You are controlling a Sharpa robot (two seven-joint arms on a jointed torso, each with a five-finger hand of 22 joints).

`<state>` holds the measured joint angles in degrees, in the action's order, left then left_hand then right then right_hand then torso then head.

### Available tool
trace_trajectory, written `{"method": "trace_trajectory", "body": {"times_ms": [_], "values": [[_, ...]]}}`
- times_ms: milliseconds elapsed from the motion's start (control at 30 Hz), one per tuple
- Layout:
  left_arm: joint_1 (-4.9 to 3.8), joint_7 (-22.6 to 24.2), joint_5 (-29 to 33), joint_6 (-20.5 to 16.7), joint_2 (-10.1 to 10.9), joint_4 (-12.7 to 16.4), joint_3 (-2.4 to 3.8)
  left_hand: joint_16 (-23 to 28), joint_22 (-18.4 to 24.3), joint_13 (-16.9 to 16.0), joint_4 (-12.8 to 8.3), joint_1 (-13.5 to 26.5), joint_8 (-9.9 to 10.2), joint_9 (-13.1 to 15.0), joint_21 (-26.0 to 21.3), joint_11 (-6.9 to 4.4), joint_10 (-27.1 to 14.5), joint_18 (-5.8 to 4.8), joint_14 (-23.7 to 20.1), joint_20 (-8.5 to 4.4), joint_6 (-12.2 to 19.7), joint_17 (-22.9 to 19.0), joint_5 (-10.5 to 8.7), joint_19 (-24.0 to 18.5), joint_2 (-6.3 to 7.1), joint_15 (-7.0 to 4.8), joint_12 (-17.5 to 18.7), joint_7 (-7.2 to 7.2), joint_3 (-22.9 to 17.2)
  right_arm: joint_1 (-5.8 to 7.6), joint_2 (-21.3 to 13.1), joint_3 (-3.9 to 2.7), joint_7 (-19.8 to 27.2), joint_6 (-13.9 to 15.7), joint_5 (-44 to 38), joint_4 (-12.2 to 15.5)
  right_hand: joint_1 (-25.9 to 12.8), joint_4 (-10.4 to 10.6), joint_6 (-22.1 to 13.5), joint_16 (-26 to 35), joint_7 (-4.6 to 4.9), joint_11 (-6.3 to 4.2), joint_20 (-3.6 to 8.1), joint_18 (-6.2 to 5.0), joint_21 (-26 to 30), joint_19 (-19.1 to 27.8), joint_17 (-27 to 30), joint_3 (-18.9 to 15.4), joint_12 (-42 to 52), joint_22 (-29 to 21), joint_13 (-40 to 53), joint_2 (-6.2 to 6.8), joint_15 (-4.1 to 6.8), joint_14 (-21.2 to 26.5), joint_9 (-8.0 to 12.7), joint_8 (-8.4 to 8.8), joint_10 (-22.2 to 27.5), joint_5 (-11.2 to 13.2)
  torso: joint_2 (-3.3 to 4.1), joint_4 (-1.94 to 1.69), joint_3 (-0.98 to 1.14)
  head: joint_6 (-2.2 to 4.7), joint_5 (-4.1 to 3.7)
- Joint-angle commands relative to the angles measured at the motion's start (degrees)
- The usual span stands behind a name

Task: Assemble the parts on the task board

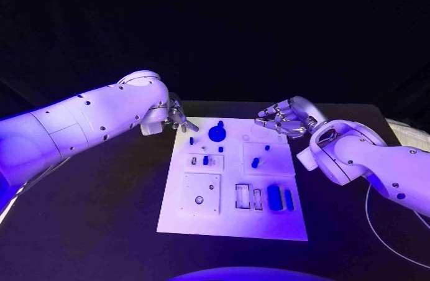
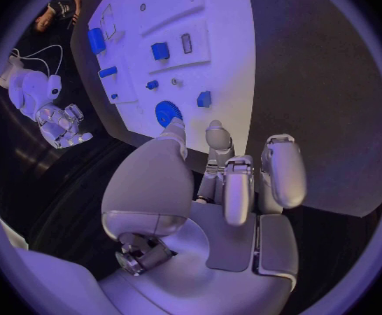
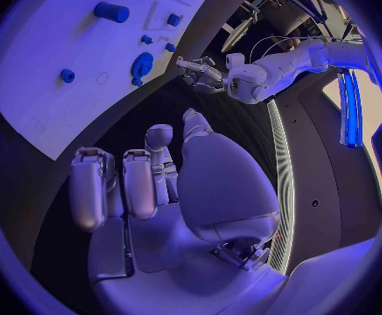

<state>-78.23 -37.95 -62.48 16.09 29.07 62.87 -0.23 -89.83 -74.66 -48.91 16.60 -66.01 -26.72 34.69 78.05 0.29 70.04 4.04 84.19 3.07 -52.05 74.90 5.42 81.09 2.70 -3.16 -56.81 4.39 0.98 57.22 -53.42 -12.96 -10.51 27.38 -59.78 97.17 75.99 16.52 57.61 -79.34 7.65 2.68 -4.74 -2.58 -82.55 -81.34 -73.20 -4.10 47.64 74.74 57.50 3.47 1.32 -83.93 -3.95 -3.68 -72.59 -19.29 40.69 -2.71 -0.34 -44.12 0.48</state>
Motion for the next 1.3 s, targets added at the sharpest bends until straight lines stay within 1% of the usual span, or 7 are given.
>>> {"method": "trace_trajectory", "body": {"times_ms": [33,133,200,400,867,933,1300], "values": [[0.31,0.61,-1.99,2.19,-0.78,-1.06,-0.05,-0.17,-0.46,-0.46,-0.01,0.42,-0.34,-0.16,0.39,-0.17,0.73,-0.18,5.81,-0.04,-0.59,15.1,-0.57,0.63,-0.16,-0.22,-0.55,-0.1,0.62,-0.04,0.16,0.01,0.05,-0.32,-0.13,-0.03,-0.53,0.04,0.08,0.21,0.11,0.11,-0.03,-0.9,0.33,0.48,0.05,-0.43,-0.21,-0.06,-0.07,-0.06,0.12,-2.64,-0.06,-0.13,0.39,-0.31,0.15,0.06,-0.16,0.04,0.1],[0.64,0.62,-1.93,1.96,-1.24,-1.61,-0.1,-0.17,-0.93,-1.07,0.02,0.86,-0.57,-0.4,0.72,-0.32,1.25,-0.29,5.81,-0.2,-0.9,15.1,-2.22,0.96,-0.56,-0.37,-1.29,-0.27,1.76,-0.04,0.22,0.02,0.11,-0.29,-0.13,-0.09,-0.53,0.04,0.08,0.21,0.11,0.11,-0.03,-0.9,0.33,0.48,0.05,-0.43,-0.21,-0.06,-0.07,-0.06,0.12,-2.64,-0.06,-0.13,0.39,-0.31,0.18,0.11,-0.18,0.0,0.24],[0.85,0.62,-1.76,1.82,-1.47,-1.89,-0.12,-0.17,-1.49,-1.83,0.12,1.53,-0.81,-0.43,1.13,-0.4,1.76,-0.43,5.81,-0.31,-1.16,15.1,-2.57,1.29,-0.64,-0.49,-2.07,-0.43,2.69,-0.04,0.26,0.02,0.27,-0.32,0.0,-0.18,-0.53,0.03,0.08,0.26,0.11,0.11,-0.03,-0.92,0.37,0.54,0.12,-0.44,-0.37,-0.15,-0.2,-0.08,0.12,-2.62,-0.06,-0.14,0.47,-0.34,0.18,0.1,-0.17,-0.03,0.3],[1.1,0.48,-1.03,3.19,-1.89,-2.46,-0.15,-0.17,-2.38,-2.73,-0.04,1.52,-1.62,-0.2,1.78,-0.8,2.5,-0.64,5.81,-0.57,-1.96,15.1,-2.56,1.81,-1.71,-0.76,-3.07,-0.81,3.67,-0.05,0.42,0.04,0.53,-0.33,0.31,-0.61,-0.59,0.03,0.07,0.44,0.11,0.12,-0.04,-0.91,0.34,0.49,0.38,-0.55,-0.61,-0.08,-0.39,-0.08,0.12,-2.56,-0.06,-0.14,0.6,-0.39,0.15,0.02,-0.07,-0.06,0.24],[1.47,0.29,-0.7,4.68,-2.57,-3.07,-0.21,-0.17,-2.83,-2.81,-0.51,-2.28,-2.81,0.39,1.99,-1.16,2.82,-0.72,5.81,-0.87,-2.28,15.1,-2.25,2.02,-4.09,-1.06,-3.43,-1.18,3.0,-0.1,0.63,0.06,0.57,-0.46,0.38,-0.75,-0.58,-0.01,0.07,0.5,0.11,0.12,-0.04,-0.9,0.33,0.48,0.44,-0.62,-0.79,-0.05,-0.54,-0.12,0.12,-2.54,-0.06,-0.14,0.71,-0.52,0.14,0.15,-0.06,-0.21,0.35],[1.49,0.29,-0.68,4.56,-2.57,-3.03,-0.21,-0.17,-2.83,-2.76,-0.58,-2.91,-2.96,0.5,1.96,-1.18,2.81,-0.71,5.81,-0.9,-2.21,15.1,-2.25,2.01,-4.45,-1.09,-3.42,-1.22,2.71,-0.1,0.63,0.07,0.51,-0.5,0.38,-0.76,-0.58,-0.01,0.07,0.5,0.11,0.12,-0.04,-0.9,0.33,0.48,0.44,-0.62,-0.79,-0.05,-0.54,-0.12,0.12,-2.54,-0.06,-0.14,0.71,-0.52,0.15,0.1,-0.08,-0.42,0.37],[1.52,0.2,-0.54,4.88,-2.53,-2.96,-0.21,-0.17,-2.94,-2.77,-0.58,-3.31,-3.2,0.65,2.02,-1.23,2.86,-0.74,5.81,-0.93,-2.31,15.1,-2.26,2.06,-4.67,-1.11,-3.46,-1.27,2.53,-0.18,0.82,0.1,0.49,-0.72,0.39,-0.91,-0.58,-0.01,0.07,0.5,0.11,0.12,-0.04,-0.9,0.33,0.48,0.44,-0.62,-0.79,-0.05,-0.54,-0.12,0.12,-2.54,-0.06,-0.14,0.71,-0.52,0.09,0.05,-0.08,-0.39,0.22]]}}
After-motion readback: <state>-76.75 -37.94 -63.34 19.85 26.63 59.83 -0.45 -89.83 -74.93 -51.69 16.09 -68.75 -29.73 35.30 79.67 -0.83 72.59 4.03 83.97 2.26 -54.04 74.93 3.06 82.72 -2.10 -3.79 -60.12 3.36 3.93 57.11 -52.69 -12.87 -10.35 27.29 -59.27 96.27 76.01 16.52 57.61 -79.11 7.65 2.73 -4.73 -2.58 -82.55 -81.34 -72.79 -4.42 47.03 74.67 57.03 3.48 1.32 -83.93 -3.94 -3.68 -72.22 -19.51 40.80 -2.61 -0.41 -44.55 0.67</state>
